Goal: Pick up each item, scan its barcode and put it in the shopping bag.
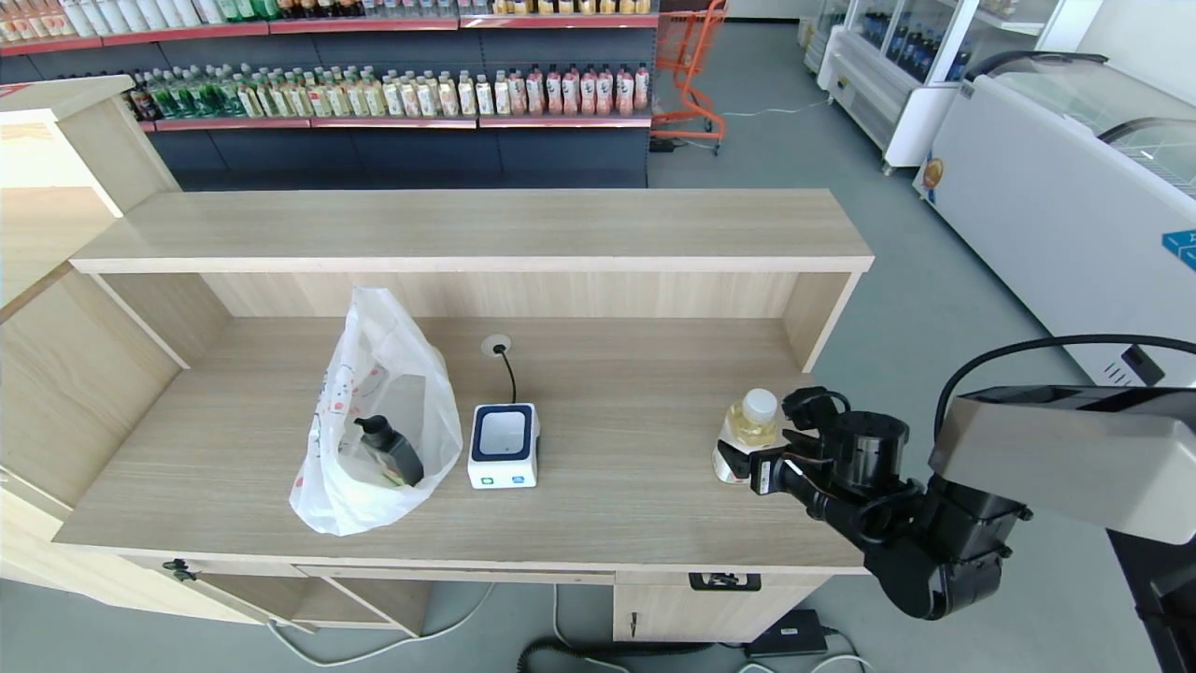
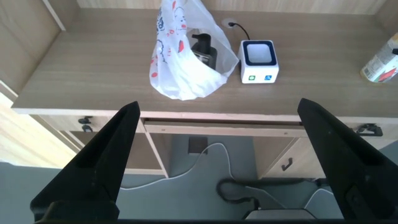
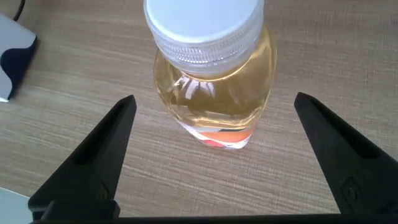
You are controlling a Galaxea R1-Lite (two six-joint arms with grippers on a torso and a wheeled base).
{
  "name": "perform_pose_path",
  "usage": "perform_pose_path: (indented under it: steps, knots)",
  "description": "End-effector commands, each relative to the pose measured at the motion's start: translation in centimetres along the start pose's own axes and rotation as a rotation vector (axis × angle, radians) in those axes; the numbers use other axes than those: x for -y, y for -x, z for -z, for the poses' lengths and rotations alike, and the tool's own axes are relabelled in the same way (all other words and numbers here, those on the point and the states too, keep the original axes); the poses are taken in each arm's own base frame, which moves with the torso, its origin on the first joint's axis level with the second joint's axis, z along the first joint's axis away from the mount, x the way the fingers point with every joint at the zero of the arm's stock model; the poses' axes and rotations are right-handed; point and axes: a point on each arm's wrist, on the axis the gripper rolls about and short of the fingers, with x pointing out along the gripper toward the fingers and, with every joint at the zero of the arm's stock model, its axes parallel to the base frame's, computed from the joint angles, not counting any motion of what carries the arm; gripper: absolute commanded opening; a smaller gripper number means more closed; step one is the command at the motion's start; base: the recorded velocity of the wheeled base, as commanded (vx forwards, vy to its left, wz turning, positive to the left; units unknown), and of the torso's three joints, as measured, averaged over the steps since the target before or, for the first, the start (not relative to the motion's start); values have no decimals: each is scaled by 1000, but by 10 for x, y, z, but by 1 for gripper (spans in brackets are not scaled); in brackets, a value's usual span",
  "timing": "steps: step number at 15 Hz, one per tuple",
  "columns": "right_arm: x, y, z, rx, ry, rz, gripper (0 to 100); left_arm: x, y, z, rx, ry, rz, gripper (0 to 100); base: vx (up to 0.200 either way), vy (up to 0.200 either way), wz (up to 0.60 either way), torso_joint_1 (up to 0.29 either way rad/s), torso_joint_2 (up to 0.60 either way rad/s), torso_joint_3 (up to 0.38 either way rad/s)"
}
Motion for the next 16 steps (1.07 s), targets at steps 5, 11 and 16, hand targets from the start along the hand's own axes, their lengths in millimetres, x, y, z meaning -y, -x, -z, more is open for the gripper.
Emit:
perform_pose_path:
  steps: [5,11,16]
  knots:
    - [-10,-22,7,29,11,-26,100,0,0,0,1,0,0,100,0,0,0,0,0,0]
    - [-15,-35,10,56,57,-36,100,0,0,0,1,0,-1,100,0,0,0,0,0,0]
    - [-14,-38,15,46,84,-39,100,0,0,0,1,1,0,100,0,0,0,0,0,0]
